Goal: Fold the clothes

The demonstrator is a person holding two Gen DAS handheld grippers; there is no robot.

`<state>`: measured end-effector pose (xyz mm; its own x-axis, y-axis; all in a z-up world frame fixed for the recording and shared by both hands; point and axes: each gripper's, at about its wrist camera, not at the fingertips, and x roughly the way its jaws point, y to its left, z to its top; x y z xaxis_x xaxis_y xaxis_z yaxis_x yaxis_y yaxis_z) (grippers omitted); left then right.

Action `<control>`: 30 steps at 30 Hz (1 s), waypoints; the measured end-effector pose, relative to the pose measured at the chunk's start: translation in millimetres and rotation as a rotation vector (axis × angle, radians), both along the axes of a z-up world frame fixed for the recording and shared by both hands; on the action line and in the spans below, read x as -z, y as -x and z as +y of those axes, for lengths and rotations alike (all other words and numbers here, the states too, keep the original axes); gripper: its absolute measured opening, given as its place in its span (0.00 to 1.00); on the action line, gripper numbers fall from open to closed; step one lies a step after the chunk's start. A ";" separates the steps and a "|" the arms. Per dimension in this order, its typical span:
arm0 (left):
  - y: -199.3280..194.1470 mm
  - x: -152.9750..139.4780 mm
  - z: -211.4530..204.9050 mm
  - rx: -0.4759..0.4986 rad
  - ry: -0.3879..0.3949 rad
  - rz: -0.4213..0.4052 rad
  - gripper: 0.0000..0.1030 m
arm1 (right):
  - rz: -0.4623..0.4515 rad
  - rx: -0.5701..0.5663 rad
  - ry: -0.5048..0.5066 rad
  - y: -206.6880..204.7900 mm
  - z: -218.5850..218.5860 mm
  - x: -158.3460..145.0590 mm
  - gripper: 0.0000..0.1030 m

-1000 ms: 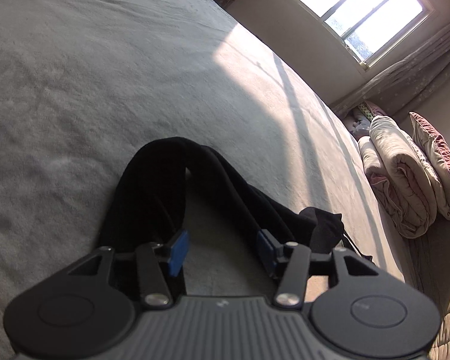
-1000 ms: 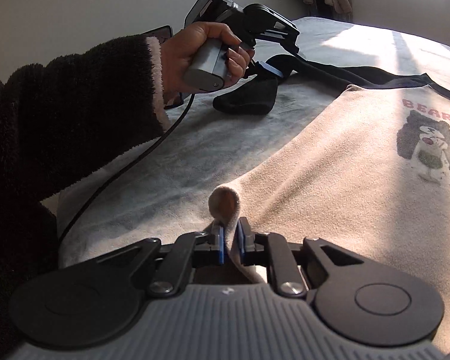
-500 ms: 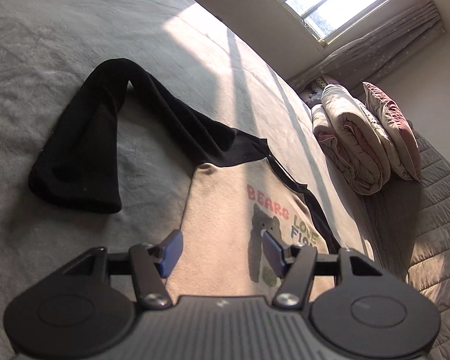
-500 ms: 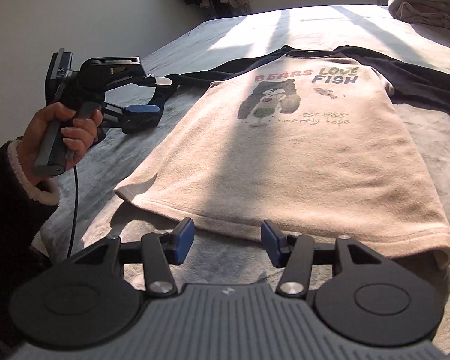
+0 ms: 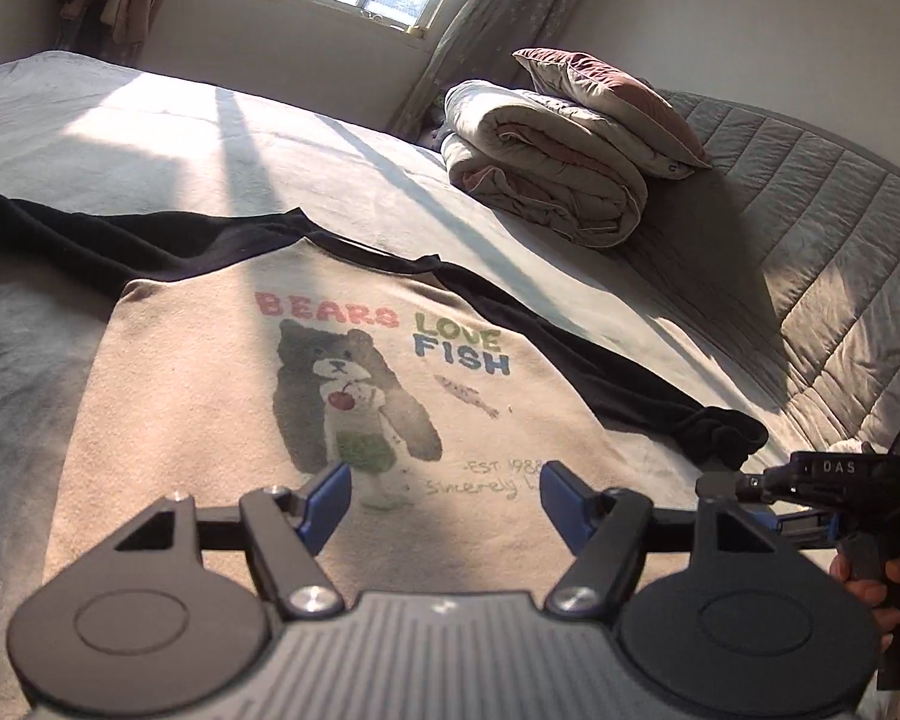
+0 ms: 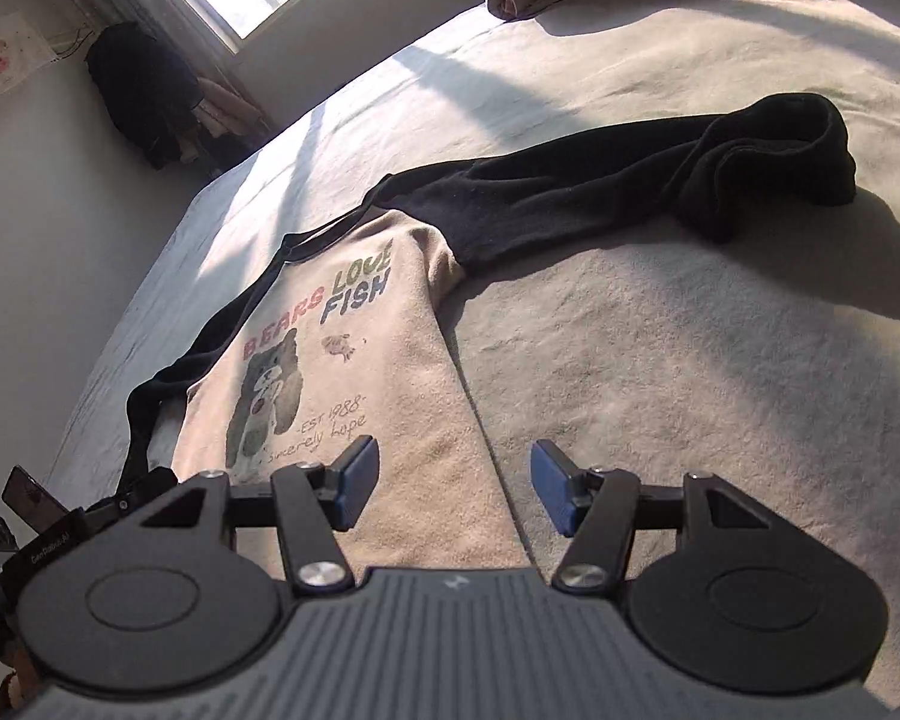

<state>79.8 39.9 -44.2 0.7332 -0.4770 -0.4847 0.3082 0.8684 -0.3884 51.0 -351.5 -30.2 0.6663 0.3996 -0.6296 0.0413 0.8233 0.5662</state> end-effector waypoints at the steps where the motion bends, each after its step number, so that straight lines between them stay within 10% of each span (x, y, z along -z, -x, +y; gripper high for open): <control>1: -2.2 4.0 -3.5 0.006 -0.006 -0.007 0.72 | 0.014 0.022 -0.024 -10.4 -5.8 5.1 0.59; 11: -3.4 33.3 -18.3 0.065 -0.055 -0.029 0.82 | 0.017 0.146 -0.209 -98.6 -39.3 27.9 0.58; 17: -4.0 34.5 -11.3 0.067 -0.007 -0.017 0.83 | 0.000 0.208 -0.036 -127.2 -34.2 27.3 0.10; 30: -4.0 34.8 -11.3 0.081 -0.002 -0.011 0.86 | -0.105 0.221 0.342 -196.0 -22.3 12.0 0.05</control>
